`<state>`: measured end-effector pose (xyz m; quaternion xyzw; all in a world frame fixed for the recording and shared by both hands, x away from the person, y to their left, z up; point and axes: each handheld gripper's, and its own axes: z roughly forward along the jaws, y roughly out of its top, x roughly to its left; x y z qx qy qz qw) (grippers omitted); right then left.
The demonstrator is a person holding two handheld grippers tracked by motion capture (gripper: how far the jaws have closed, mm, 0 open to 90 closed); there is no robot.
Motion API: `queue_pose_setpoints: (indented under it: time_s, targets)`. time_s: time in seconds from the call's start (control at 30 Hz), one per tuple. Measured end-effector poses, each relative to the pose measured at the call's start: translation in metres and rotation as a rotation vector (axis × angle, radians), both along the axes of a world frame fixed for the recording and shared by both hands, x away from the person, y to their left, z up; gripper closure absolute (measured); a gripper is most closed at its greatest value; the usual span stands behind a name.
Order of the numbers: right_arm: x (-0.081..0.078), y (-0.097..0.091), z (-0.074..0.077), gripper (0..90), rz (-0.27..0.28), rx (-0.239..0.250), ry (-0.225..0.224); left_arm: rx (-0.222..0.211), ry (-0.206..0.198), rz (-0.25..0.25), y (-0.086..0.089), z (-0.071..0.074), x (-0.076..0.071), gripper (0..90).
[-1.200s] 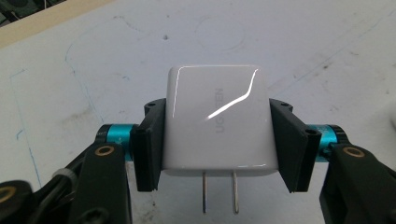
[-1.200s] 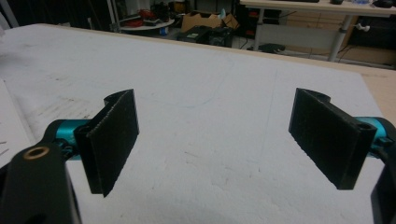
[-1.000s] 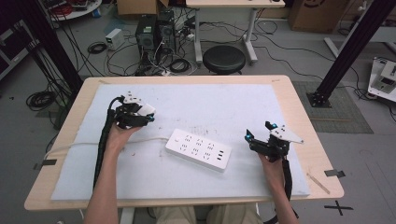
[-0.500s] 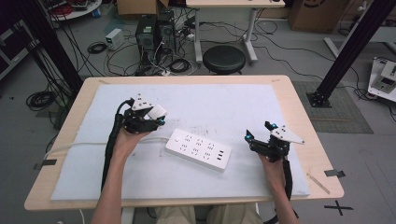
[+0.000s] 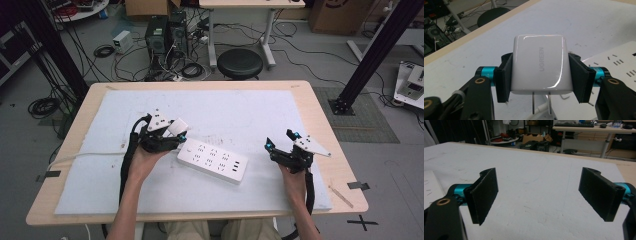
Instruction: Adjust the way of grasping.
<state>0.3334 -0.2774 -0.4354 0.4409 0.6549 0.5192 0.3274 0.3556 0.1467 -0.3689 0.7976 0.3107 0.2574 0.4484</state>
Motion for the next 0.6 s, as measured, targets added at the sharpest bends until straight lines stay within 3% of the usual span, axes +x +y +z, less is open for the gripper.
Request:
queue_pose_setpoints:
  time_s: [0.17, 0.47, 0.57, 0.6]
  targets:
    - [0.001, 0.003, 0.000, 16.3, -0.003, -0.035, -0.001, 0.022, -0.031, -0.025, -0.008, -0.005, -0.009, 42.4]
    - [0.003, 0.001, 0.001, 16.4, 0.049, -0.011, 0.037, 0.050, -0.076, -0.054, -0.024, -0.009, -0.018, 42.4]
    - [0.001, 0.000, 0.002, 16.4, 0.063, 0.012, 0.036, 0.074, -0.106, -0.066, -0.030, -0.009, -0.022, 42.4]
    - [0.000, -0.002, 0.005, 17.3, 0.093, 0.042, 0.034, 0.073, -0.117, -0.068, -0.031, -0.009, -0.024, 42.4]
